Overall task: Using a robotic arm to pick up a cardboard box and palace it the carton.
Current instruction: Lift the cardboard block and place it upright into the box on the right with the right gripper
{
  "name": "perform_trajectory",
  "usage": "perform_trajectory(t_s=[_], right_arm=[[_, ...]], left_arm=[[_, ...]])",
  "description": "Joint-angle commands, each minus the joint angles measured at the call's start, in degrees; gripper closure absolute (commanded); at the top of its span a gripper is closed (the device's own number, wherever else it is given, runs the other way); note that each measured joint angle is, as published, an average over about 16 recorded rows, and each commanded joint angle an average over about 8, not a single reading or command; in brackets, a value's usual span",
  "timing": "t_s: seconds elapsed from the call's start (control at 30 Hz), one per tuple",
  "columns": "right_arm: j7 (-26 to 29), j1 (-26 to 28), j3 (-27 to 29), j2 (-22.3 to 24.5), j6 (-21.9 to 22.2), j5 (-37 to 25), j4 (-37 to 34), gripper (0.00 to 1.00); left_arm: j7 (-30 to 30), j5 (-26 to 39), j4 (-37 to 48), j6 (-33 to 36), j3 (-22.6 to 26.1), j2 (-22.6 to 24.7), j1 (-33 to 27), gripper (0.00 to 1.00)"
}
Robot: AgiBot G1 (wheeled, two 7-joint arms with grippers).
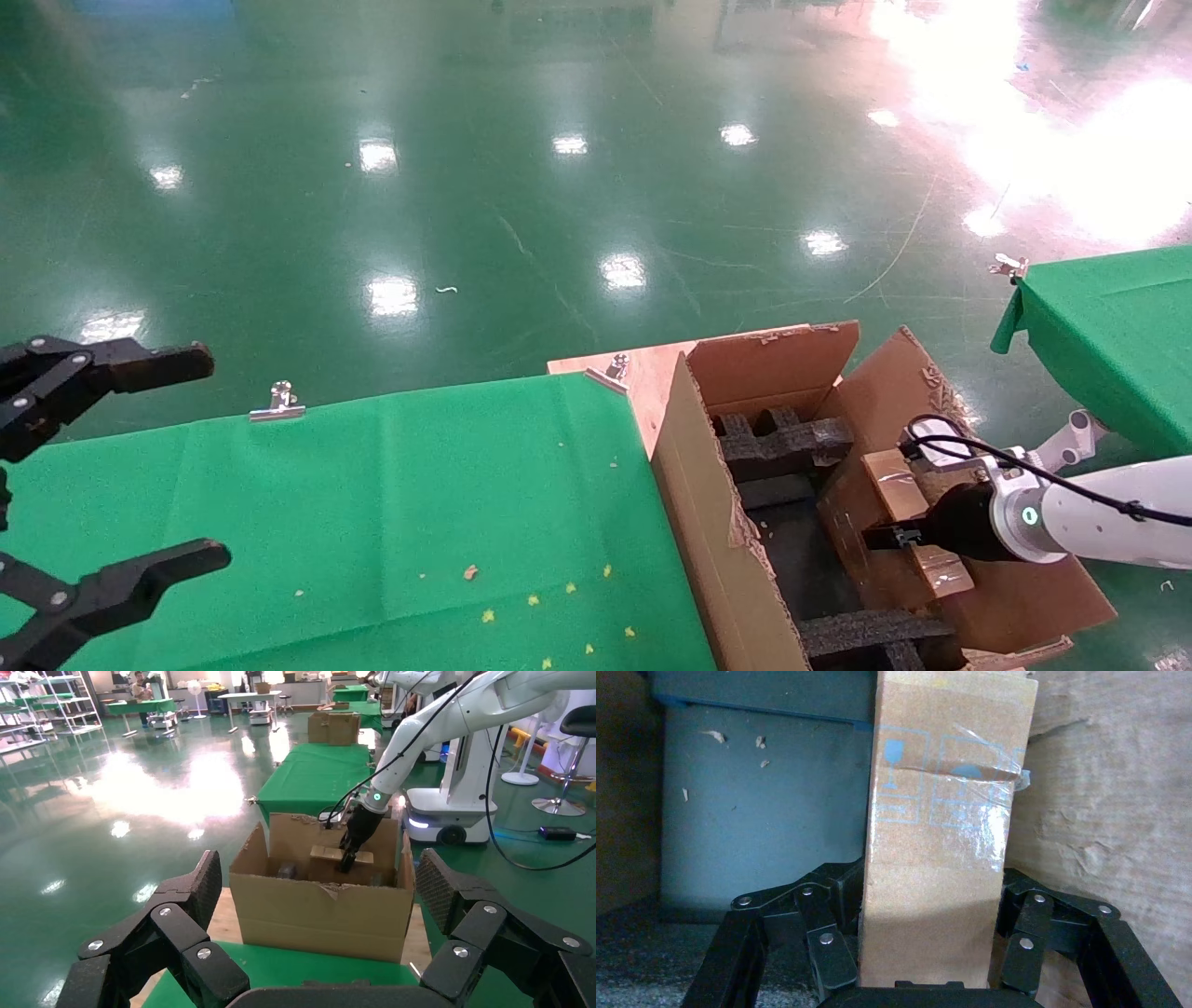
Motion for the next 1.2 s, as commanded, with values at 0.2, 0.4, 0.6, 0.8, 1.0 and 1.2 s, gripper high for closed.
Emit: perform_trajectory(t_s=[0.2, 0.4, 0.6, 0.8, 1.0, 1.2], right_arm=[[-3.27, -0.08, 0.43, -1.03, -0.16, 1.87, -2.31, 0.02], [-2.78, -0.07, 0.38, -0.9, -0.21, 1.62, -1.95, 0.0], [-2.47, -0.04, 0.31, -0.75, -0.25, 1.39, -1.64, 0.0], [-2.68, 0.06, 0.35, -0.67, -0.27, 1.37, -1.45, 0.0], [-3.19, 0.2, 0.49, -0.43, -0.14, 1.48, -1.07, 0.0], [-3.56, 0.67, 0.72, 0.13, -0.2, 1.51, -0.06, 0.0]], left_arm=[[0.0, 0.0, 0.01, -0.01, -0.01, 0.0, 0.01, 0.0], [0.0, 0.0, 0.01, -0.01, -0.01, 0.0, 0.01, 0.0], [0.0, 0.0, 0.01, -0.01, 0.0, 0.0, 0.01, 0.0], [0.0, 0.0, 0.01, -0.01, -0.01, 0.0, 0.01, 0.0], [0.0, 0.0, 0.01, -0.01, 0.0, 0.0, 0.01, 0.0], [0.0, 0.0, 0.01, -0.01, 0.0, 0.0, 0.01, 0.0]])
